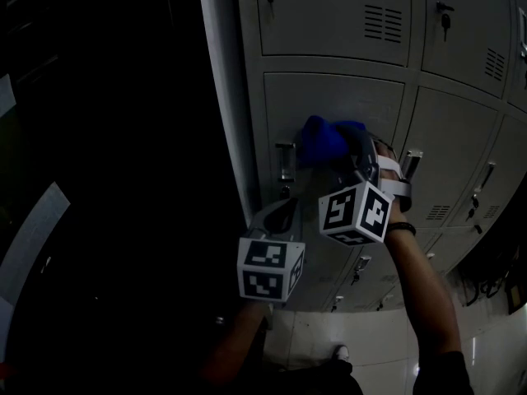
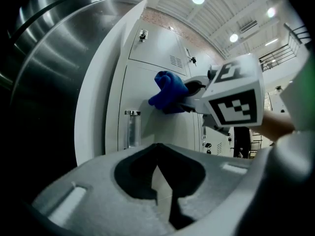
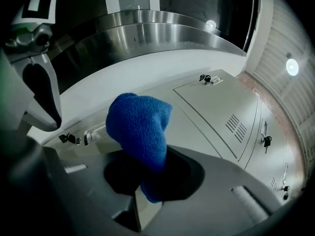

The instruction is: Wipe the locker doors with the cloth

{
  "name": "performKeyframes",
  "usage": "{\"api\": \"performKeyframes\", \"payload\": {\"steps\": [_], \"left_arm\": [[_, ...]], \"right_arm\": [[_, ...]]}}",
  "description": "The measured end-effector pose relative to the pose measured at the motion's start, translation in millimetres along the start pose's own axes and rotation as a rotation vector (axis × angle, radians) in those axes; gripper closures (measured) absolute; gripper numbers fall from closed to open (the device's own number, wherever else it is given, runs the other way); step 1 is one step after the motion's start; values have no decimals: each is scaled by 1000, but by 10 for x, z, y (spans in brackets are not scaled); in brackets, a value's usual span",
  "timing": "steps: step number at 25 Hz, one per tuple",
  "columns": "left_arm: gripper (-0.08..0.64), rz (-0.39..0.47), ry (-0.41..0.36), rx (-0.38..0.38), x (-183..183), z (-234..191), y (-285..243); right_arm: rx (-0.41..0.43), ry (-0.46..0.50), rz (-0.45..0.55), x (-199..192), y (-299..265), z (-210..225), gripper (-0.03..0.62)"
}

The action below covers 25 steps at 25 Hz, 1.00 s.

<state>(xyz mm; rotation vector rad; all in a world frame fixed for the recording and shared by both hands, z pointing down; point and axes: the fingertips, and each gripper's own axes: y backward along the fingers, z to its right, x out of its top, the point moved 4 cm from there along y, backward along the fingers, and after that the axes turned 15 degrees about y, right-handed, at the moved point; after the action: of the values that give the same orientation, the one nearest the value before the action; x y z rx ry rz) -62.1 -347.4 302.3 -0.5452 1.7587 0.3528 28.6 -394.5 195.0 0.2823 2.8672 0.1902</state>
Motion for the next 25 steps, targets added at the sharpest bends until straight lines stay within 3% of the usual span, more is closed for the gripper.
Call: {"api": "performKeyframes", "payload": {"steps": [25], "left_arm": [[555, -20, -6, 29, -85, -23, 26]], "right_arm": [[355, -136, -114, -545, 325, -2021, 523]]}}
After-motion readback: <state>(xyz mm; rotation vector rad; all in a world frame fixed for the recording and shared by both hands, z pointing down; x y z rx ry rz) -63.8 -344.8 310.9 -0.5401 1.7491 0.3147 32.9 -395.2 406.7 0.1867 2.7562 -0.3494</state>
